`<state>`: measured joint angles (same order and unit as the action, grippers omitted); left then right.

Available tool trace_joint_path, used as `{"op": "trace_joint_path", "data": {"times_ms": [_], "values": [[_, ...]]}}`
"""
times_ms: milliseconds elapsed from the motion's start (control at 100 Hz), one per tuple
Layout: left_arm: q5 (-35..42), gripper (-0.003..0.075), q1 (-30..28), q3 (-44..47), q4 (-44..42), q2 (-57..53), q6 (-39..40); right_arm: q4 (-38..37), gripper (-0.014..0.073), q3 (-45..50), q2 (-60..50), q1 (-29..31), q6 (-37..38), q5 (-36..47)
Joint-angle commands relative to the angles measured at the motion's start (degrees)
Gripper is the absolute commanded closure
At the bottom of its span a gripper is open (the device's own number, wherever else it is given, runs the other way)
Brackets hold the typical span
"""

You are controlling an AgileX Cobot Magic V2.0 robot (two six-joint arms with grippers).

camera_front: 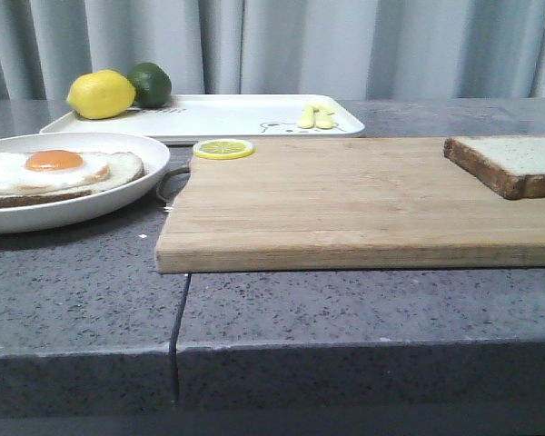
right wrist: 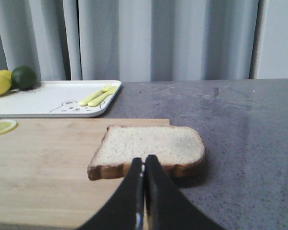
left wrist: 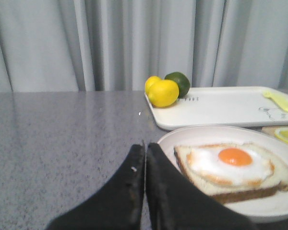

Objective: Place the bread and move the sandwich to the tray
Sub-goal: 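Move the right gripper above the bread slice on the cutting board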

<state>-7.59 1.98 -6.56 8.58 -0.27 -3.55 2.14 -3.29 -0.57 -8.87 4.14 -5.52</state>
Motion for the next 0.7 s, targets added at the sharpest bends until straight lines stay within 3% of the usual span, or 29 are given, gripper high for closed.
{"op": "trace_joint_path", "data": {"times_ms": [0,320,490,690], "values": [[-1.4,0.0739,0.2,-7.2,1.4,1.3,0.5,0.9,0.071,-6.8,0.8,0.3,0.2,-1.0],[-26.4,0.0739,0.2,-30.0,6.4,19.2,0.5,0.9,0.071,-26.8,13.3,0.3,0.2,-17.4],[-33.8,0.0739,0.2,-40.7,7.2,27.0,0.1,0.9,0.071,-37.0,21.5,0.3,0.2,-26.3],[-41.1,0.0739,0.2,-46.8,8.5,32.6,0.1,0.9,0.071,-44.3,28.5,0.3,0.2,-33.0]]}}
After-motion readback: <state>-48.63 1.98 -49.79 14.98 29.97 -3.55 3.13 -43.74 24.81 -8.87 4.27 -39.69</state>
